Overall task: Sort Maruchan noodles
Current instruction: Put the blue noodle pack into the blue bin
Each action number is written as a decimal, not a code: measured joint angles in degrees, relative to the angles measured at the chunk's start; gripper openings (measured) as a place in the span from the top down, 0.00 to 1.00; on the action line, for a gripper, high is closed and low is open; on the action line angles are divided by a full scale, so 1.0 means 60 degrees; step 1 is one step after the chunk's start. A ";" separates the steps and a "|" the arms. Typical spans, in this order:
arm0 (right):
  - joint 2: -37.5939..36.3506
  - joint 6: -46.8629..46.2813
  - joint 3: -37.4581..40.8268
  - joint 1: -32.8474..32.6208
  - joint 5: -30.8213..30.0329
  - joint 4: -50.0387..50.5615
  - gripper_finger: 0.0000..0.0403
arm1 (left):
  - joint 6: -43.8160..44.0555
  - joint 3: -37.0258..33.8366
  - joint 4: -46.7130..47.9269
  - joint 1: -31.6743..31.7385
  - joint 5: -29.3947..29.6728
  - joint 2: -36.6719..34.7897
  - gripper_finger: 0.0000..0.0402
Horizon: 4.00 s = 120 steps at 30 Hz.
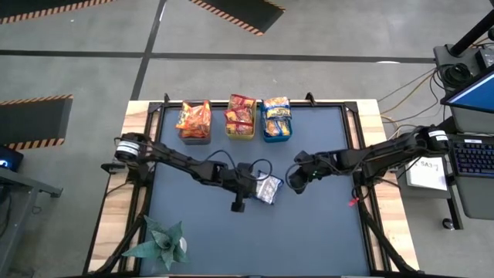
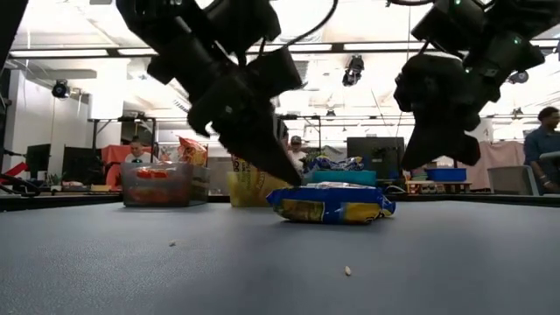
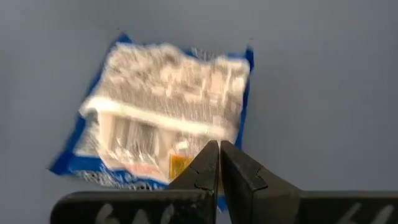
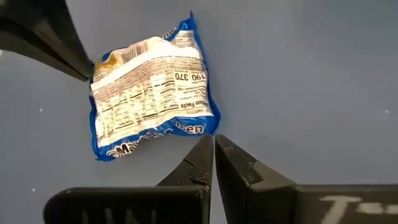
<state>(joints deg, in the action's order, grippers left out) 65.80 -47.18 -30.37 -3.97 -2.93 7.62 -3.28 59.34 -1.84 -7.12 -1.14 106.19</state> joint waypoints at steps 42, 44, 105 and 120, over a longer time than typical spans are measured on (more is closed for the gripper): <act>0.4116 -0.1622 0.0441 0.0361 0.2171 -0.6808 0.28 | 0.1714 -0.1291 -0.0959 0.0012 0.0364 0.0109 1.00; 0.4373 -0.1638 0.0441 0.0365 0.2215 -0.7405 0.29 | 0.1714 -0.1291 -0.0966 0.0012 0.0370 0.0109 1.00; -0.0141 1.3233 -0.2633 0.0842 -0.6464 -0.0531 0.72 | -0.2642 -0.2719 -0.1212 0.0009 0.1884 -0.6480 1.00; 0.1206 1.7123 -0.2714 0.2859 -0.5781 -0.1176 0.72 | -0.2520 -0.2814 -0.1242 0.0016 0.2374 -0.6732 1.00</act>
<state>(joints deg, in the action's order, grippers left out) 73.04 55.56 -46.65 13.19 -37.62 0.56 -18.40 42.46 -9.29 -7.03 13.10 65.80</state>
